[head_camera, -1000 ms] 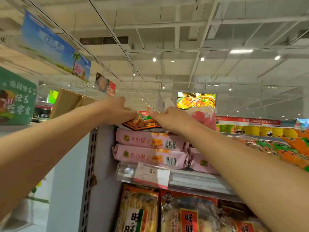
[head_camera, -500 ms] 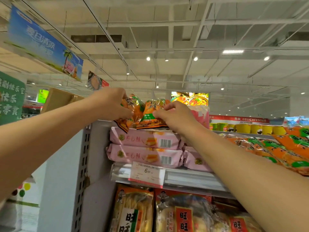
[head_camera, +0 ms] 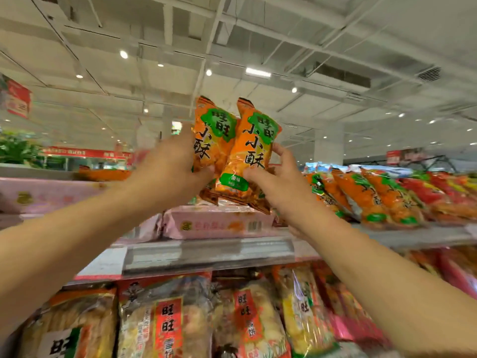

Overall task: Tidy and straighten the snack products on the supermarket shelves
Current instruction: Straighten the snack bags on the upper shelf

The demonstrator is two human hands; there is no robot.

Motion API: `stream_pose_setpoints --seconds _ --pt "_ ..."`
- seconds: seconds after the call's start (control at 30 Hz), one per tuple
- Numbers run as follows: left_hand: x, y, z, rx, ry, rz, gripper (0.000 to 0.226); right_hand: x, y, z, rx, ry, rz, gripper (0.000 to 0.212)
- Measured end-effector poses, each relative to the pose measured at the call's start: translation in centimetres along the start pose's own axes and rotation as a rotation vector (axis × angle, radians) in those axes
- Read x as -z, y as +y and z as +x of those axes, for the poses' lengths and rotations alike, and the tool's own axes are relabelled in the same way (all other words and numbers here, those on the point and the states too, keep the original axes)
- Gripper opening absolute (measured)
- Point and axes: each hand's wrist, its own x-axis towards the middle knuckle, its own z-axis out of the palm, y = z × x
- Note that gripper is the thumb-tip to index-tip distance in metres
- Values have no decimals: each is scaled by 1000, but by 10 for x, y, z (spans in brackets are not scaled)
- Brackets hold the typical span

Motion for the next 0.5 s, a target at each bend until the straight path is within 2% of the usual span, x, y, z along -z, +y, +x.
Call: stream_pose_setpoints --seconds 0.1,0.27,0.5 --pt "-35 34 5 -64 -93 -42 34 44 12 -13 -34 70 -54 95" --pt "-87 87 10 -47 -145 -136 41 113 35 -25 -41 93 -129 69" --pt "-153 137 22 -18 -135 -150 46 197 78 -4 -28 89 -278 75"
